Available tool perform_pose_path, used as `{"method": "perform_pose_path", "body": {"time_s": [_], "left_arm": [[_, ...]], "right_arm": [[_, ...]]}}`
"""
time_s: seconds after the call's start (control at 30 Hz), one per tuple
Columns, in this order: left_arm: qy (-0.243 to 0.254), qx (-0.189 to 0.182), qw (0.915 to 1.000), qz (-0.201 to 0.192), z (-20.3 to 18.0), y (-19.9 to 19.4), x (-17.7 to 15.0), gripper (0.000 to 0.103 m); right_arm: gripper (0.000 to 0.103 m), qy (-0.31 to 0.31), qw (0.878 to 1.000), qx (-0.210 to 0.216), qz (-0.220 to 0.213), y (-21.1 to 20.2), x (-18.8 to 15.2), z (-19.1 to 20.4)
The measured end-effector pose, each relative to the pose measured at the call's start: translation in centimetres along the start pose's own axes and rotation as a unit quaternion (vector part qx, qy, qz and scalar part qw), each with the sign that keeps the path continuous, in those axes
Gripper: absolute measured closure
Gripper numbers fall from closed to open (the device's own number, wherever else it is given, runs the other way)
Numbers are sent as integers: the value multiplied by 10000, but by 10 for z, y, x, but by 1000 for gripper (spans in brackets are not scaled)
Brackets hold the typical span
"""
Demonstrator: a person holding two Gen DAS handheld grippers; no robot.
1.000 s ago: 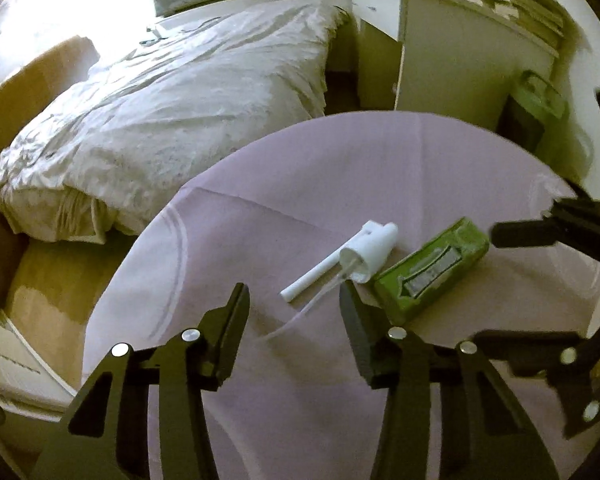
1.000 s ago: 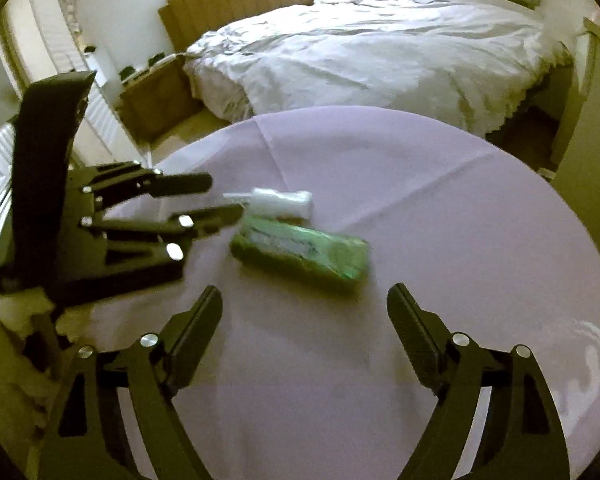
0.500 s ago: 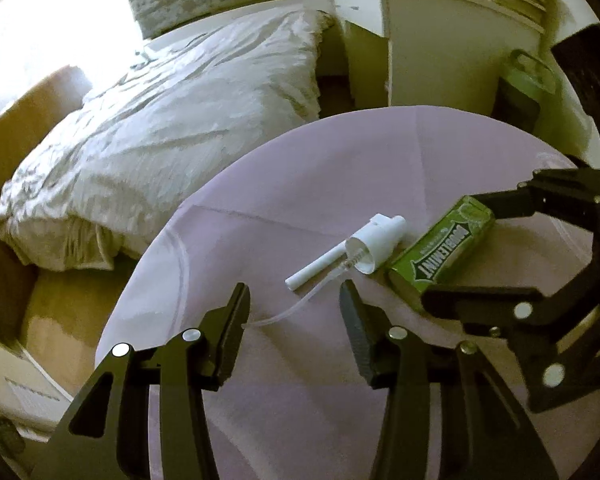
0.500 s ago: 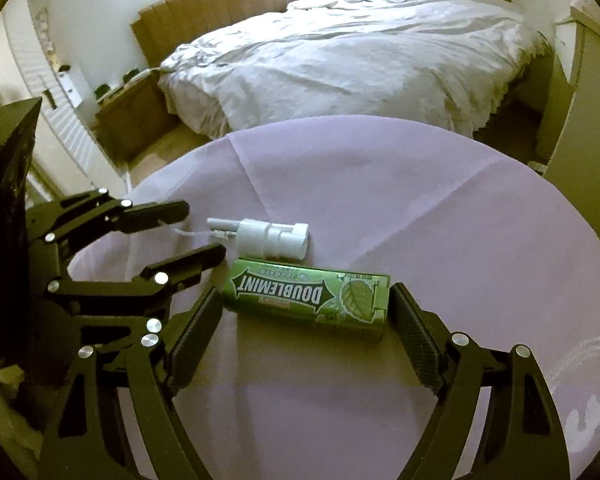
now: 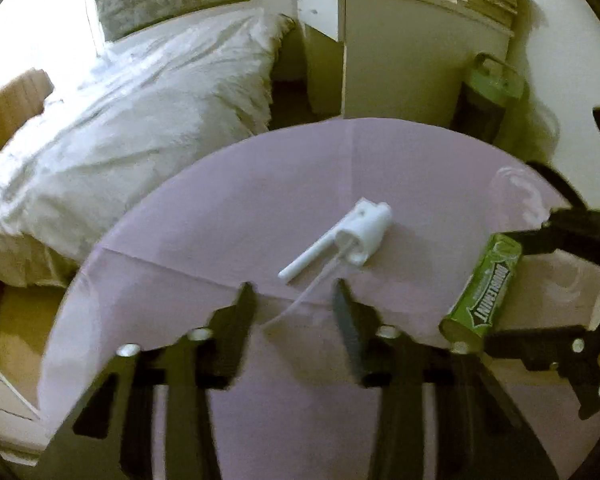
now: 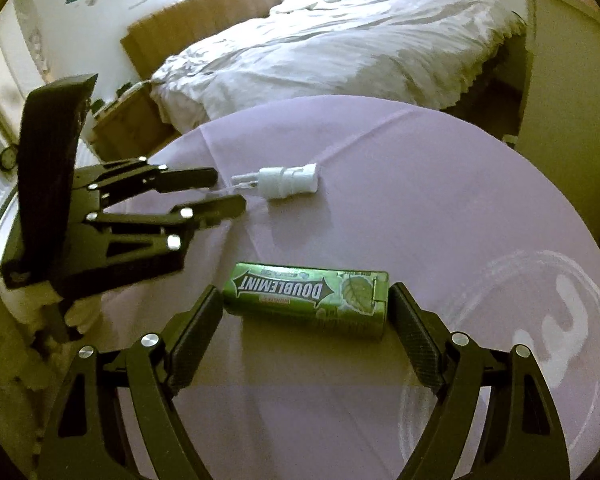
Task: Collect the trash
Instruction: 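Grasp the green Doublemint gum pack with the right gripper while the left gripper grasps the white spray nozzle, then carry the gum pack and spray nozzle over the black bin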
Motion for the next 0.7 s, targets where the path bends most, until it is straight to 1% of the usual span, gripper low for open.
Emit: {"method": "perform_pose_path", "body": {"time_s": [0.07, 0.13, 0.23, 0.43, 0.53, 0.7], "left_arm": [[-83, 13, 10000, 14, -1, -1, 0, 88], [-282, -133, 9995, 19, -3, -4, -4, 99], [-586, -277, 9979, -58, -6, -10, -11, 100], [-805, -387, 9957, -255, -24, -34, -24, 100], [-984, -530, 9930, -373, -33, -50, -30, 100], [-969, -713, 9913, -538, -62, -73, -29, 100]], "right_arm": [[20, 61, 10000, 67, -10, -4, -6, -4], [20, 156, 9997, 180, -21, -9, -12, -9], [20, 308, 9991, 299, -51, -17, -22, -17], [20, 460, 9982, 356, -158, -38, -41, -31], [20, 538, 9975, 381, -246, -49, -51, -39], [20, 708, 9958, 388, -430, -72, -69, -58]]}}
Point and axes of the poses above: each gripper's, at about its wrist camera, not at the fingertips, and y roughly the way its jaws point, z to its left, x to its top, the point moved 3 cm from there along y, roughly the way its jaws point, and after that the axes turned 13 degrees about z, right-handed, at the moved point
